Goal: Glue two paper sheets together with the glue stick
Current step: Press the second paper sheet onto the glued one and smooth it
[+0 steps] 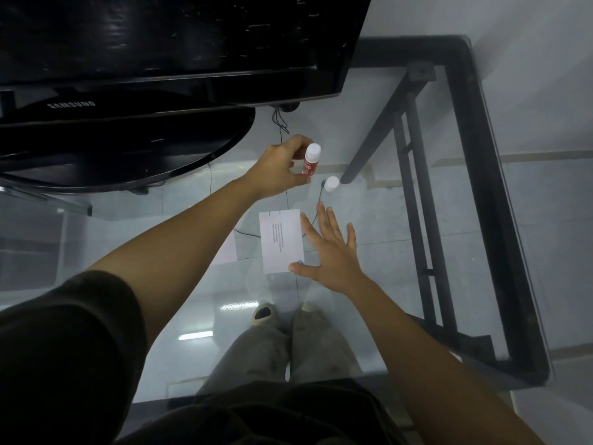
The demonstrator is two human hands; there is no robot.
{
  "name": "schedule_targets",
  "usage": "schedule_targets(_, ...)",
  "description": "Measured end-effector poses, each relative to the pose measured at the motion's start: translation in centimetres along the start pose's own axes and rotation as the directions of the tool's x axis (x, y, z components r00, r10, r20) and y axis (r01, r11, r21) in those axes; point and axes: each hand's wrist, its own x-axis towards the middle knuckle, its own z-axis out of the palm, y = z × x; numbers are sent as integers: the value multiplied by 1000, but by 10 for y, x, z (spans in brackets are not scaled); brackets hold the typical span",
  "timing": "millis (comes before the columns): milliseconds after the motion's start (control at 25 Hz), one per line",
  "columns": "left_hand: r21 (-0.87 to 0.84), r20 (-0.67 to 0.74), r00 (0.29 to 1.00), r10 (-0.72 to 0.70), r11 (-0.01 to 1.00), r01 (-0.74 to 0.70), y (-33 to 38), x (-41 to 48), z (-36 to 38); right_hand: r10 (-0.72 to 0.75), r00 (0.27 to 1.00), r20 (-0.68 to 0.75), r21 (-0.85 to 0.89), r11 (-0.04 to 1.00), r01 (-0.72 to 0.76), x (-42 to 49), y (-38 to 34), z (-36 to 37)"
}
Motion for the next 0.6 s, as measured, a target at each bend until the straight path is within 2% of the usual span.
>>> schedule_targets(120,-142,-153,983,-101,987,79,-3,-23,-5,-7,1000,-4,8,1000,7,0,1,2)
schedule_targets(200,-102,-211,968,-136,988,116,-14,-47,-8,-13,1000,-4,27,1000,13,0,1,2)
schedule_targets(280,80,-141,972,-188,977,200,-27,-74,-8,-11,1000,-6,31,999,11,0,1,2)
schedule_targets(360,322,-72,968,-239,913,250,-36,-96,-4,-12,1000,-7,35,999,12,0,1,1)
schedule_targets(400,385,-61,966,-249,887,253,-39,-101,0,-12,1000,-7,35,999,13,0,1,1)
schedule_targets(600,277,-83,953,-291,912,303,-37,-101,10,0,1000,7,29,1000,-1,-1,-1,-2)
